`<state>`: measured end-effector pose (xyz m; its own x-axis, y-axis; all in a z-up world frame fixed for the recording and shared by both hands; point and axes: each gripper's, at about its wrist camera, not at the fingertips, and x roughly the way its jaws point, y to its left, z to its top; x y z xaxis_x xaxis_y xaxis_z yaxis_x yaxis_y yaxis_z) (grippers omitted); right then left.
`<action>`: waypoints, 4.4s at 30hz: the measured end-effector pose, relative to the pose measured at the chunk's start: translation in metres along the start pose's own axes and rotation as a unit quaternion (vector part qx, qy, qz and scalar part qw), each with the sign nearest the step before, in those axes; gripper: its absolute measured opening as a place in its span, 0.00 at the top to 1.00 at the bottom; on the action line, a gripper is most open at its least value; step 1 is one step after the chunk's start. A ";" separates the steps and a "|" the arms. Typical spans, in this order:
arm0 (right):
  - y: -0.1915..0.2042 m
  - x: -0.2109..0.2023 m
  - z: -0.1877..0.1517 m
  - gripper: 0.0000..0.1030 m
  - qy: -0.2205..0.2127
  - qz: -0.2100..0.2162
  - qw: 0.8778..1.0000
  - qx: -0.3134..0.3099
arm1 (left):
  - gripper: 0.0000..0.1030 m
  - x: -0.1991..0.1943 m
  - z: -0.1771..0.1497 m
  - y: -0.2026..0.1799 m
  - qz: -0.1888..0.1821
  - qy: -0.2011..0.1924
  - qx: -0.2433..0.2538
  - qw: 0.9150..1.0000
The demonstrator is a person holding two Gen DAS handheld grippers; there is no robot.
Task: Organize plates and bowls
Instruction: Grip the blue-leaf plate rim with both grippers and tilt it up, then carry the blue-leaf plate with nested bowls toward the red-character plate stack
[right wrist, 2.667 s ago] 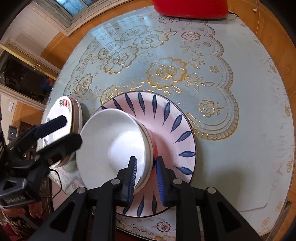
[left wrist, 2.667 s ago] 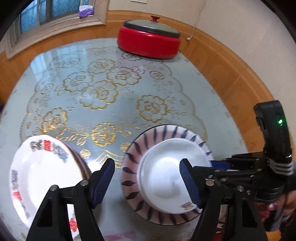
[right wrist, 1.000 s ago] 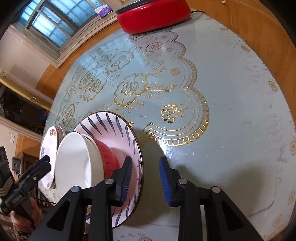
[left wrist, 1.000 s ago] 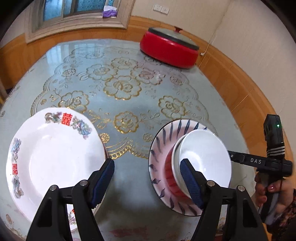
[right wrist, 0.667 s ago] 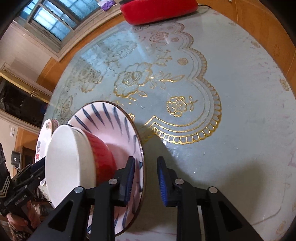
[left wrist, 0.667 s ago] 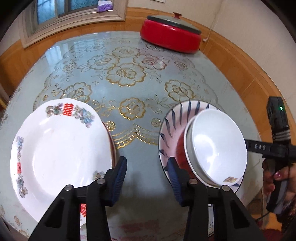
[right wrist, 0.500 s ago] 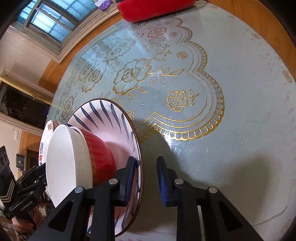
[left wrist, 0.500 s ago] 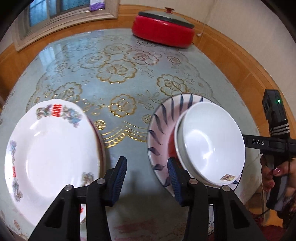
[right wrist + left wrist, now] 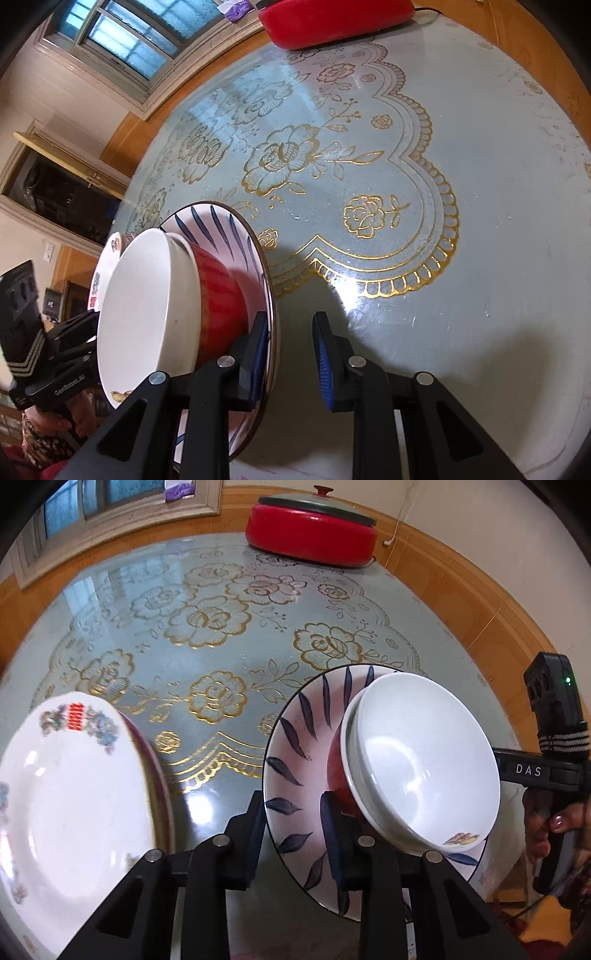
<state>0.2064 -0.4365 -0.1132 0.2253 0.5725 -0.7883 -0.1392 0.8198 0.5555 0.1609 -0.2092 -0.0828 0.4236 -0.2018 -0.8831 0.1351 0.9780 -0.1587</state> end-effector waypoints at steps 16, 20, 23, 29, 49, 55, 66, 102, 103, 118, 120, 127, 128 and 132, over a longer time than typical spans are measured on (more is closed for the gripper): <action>-0.020 -0.006 0.011 0.78 -0.009 0.005 1.000 -0.016 | 0.55 0.011 0.005 0.003 -0.011 -0.020 -0.015 1.000; -0.019 -0.007 0.013 0.78 -0.002 0.006 1.000 -0.025 | 0.59 0.015 0.007 0.000 0.000 -0.030 0.008 1.000; -0.018 -0.006 0.018 0.78 0.010 0.005 1.000 -0.023 | 0.71 0.022 0.006 -0.004 0.001 -0.023 0.027 0.999; 0.001 -0.003 0.017 0.84 0.017 -0.030 0.997 -0.070 | 0.88 0.024 0.007 -0.003 -0.037 -0.028 0.030 0.998; 0.013 -0.008 0.000 0.89 -0.025 -0.047 0.991 -0.122 | 0.89 0.017 0.001 -0.004 -0.033 -0.032 0.005 0.999; 0.017 -0.013 -0.001 0.89 -0.030 -0.045 0.991 -0.125 | 0.89 0.012 -0.001 -0.003 -0.033 -0.036 0.001 0.999; 0.011 -0.009 0.002 0.90 -0.030 -0.034 0.993 -0.106 | 0.87 0.017 -0.006 -0.006 -0.026 -0.025 0.010 0.999; -0.009 0.000 0.005 0.89 0.020 0.022 0.998 -0.051 | 0.86 0.020 -0.010 -0.003 -0.040 -0.030 0.005 0.999; -0.007 0.001 0.005 0.90 0.020 0.017 0.998 -0.056 | 0.87 0.020 -0.010 -0.001 -0.047 -0.033 0.002 0.998; 0.007 0.004 0.004 0.91 -0.010 0.016 0.997 -0.069 | 0.88 0.008 -0.012 -0.002 -0.032 -0.051 0.000 0.998; 0.008 0.003 0.007 0.91 -0.010 0.013 0.998 -0.067 | 0.88 0.007 -0.012 -0.002 -0.029 -0.047 0.001 0.998; 0.016 0.000 0.014 0.91 -0.001 0.008 0.998 -0.069 | 0.88 0.002 -0.012 0.002 -0.028 -0.043 -0.018 0.999; 0.018 -0.001 0.015 0.91 -0.002 0.011 0.997 -0.071 | 0.88 0.000 -0.012 0.002 -0.027 -0.045 -0.018 0.998; 0.023 -0.006 0.019 0.91 -0.006 0.014 0.997 -0.073 | 0.88 -0.008 -0.010 0.004 -0.028 -0.052 -0.026 0.998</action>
<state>0.2207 -0.4207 -0.0907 0.2299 0.5954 -0.7698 -0.2852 0.7975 0.5317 0.1493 -0.2028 -0.0802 0.5082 -0.2579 -0.8217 0.1160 0.9659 -0.2314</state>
